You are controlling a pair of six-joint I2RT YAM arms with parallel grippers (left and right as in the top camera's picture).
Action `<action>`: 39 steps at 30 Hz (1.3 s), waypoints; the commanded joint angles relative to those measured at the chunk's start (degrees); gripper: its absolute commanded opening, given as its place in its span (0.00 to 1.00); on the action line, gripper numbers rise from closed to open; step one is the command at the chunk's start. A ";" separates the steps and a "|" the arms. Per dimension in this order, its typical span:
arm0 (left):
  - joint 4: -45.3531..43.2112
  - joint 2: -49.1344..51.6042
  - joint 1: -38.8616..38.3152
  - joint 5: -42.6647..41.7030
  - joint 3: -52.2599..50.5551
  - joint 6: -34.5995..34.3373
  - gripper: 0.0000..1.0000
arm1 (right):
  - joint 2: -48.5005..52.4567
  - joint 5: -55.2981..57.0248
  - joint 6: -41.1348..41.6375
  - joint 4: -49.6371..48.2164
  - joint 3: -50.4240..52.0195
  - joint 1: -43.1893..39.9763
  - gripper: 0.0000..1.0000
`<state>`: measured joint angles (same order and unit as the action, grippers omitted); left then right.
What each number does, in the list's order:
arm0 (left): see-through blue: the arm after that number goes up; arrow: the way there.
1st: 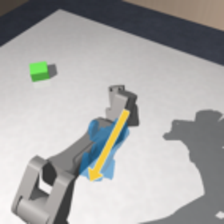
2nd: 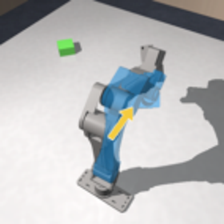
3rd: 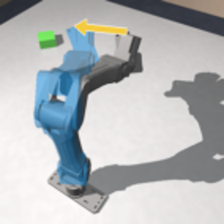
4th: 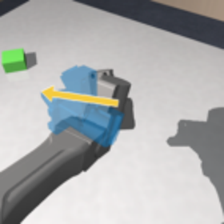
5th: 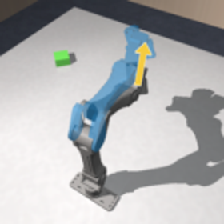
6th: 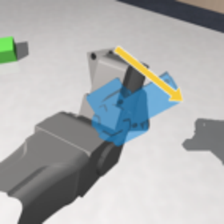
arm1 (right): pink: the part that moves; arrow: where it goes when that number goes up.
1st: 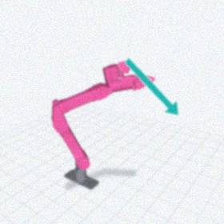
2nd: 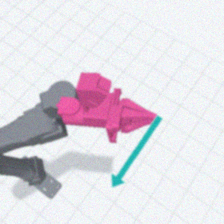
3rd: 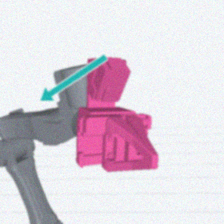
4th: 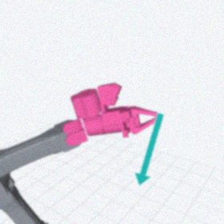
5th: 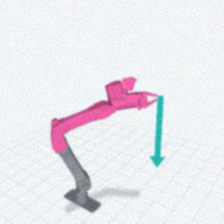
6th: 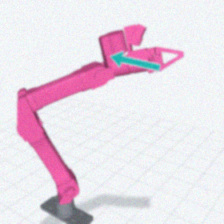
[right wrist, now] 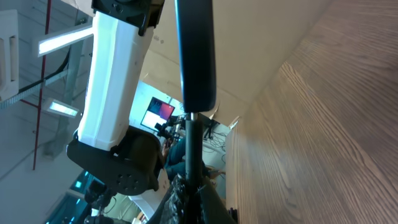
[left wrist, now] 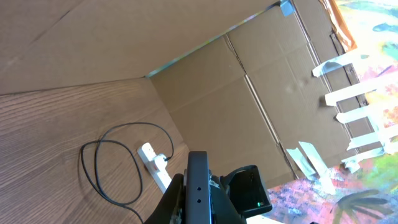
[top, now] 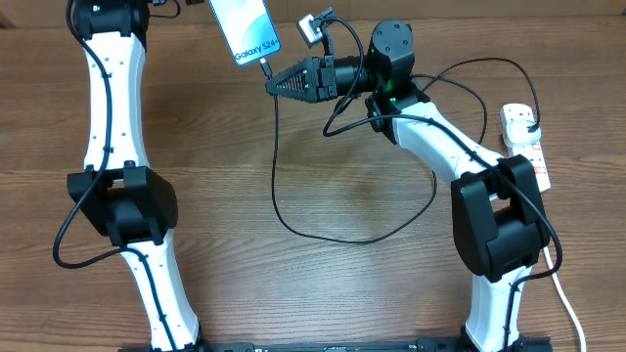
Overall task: Plug charger to phone and switch on socket
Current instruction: 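Push the plug upward into the phone's port with the right gripper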
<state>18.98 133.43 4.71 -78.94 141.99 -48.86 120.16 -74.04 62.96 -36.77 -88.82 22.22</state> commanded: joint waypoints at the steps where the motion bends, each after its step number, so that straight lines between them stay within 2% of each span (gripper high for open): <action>1: 0.07 0.39 -2.32 -5.14 0.44 1.33 0.04 | -2.29 3.65 -0.37 -0.44 -0.87 -0.22 0.04; 22: 0.00 0.39 -2.86 -7.28 0.44 1.33 0.04 | -2.29 3.48 -0.39 -0.35 -0.87 -0.22 0.04; 39: 0.00 0.39 0.55 -1.64 0.44 1.07 0.04 | -2.29 0.59 -1.07 0.02 -0.87 -0.22 0.04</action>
<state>19.00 133.43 4.67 -79.33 141.99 -47.83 120.16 -73.89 62.52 -36.60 -88.82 22.46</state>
